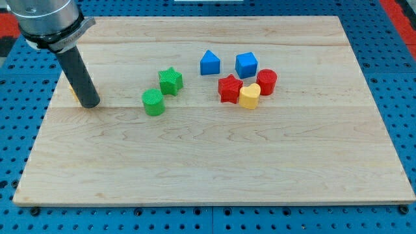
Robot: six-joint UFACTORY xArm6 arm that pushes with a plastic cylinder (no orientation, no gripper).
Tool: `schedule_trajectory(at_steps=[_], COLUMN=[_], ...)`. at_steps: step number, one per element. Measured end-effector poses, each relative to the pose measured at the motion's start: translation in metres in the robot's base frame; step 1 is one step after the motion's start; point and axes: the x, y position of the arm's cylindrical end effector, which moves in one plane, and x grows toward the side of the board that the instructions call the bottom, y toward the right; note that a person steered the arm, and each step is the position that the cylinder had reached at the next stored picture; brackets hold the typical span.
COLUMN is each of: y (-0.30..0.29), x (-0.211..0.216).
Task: Push the yellow hexagon up a bit
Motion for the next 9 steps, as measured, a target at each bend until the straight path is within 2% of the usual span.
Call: schedule_trajectory(at_steps=[1, 3, 9], y=[0.007, -0.023, -0.034], x=[0.018, 0.018, 0.021])
